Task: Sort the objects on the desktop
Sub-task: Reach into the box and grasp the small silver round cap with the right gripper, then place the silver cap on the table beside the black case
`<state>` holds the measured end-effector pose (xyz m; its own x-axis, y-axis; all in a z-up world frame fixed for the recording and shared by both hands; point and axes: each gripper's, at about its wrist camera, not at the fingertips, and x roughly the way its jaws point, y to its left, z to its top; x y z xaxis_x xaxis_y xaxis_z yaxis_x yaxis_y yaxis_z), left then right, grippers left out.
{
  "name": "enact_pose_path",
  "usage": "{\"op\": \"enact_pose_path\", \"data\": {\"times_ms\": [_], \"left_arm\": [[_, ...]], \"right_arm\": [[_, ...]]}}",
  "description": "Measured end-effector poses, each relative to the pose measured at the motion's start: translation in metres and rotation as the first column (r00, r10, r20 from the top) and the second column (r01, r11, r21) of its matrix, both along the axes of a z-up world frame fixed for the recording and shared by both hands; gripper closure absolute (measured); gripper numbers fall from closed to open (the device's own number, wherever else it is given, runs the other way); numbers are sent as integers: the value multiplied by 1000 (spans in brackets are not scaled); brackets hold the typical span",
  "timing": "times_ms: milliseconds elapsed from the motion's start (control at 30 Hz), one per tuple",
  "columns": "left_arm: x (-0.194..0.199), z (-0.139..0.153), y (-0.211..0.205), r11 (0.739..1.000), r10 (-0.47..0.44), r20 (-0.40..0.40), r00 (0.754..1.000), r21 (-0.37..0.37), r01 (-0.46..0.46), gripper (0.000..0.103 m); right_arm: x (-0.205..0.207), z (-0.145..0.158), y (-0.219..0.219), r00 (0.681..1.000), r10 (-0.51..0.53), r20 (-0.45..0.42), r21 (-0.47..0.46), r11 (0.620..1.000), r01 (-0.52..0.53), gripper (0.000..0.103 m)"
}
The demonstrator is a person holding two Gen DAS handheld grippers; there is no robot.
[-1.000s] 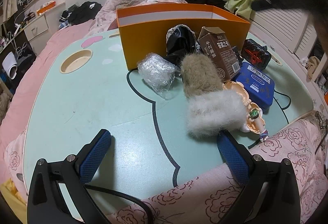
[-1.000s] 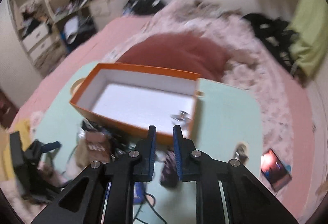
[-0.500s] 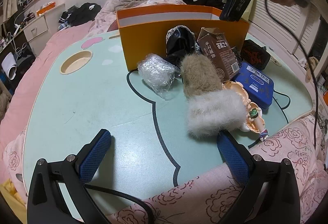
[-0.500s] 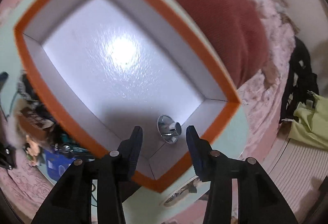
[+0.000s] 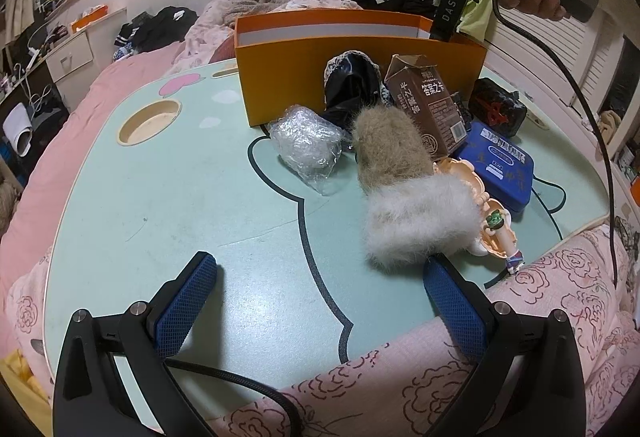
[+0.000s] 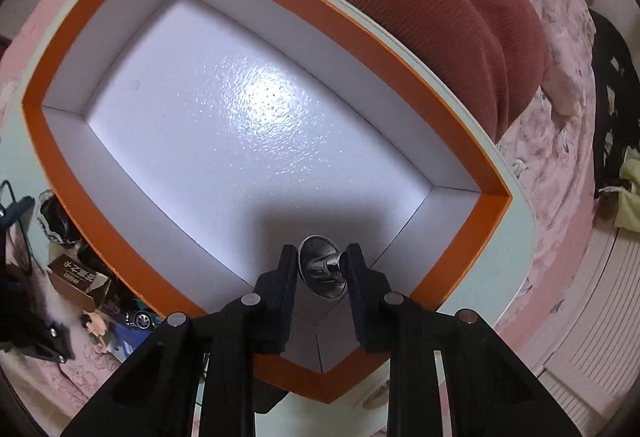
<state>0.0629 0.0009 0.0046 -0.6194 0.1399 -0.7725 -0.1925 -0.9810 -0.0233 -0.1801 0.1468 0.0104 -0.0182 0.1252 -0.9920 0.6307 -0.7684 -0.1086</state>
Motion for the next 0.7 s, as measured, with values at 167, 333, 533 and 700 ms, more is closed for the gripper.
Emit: {"op": "enact_pose_path", "data": {"times_ms": [167, 333, 533, 700], "left_arm": [[1, 0, -1, 1000, 0, -1, 1000, 1, 0, 0], [0, 0, 0, 1000, 0, -1, 1000, 1, 0, 0], [1, 0, -1, 1000, 0, -1, 1000, 1, 0, 0], [0, 0, 0, 1000, 1, 0, 1000, 0, -1, 0]], "right_arm": [[2, 12, 14, 998, -49, -47, -78, 996, 45, 80], [19, 73, 29, 978, -111, -175, -296, 954, 55, 80], [93, 127, 43, 947, -174, -271, -563, 827, -9, 80], [157, 96, 67, 918, -313, -242, -702, 710, 57, 80]]}}
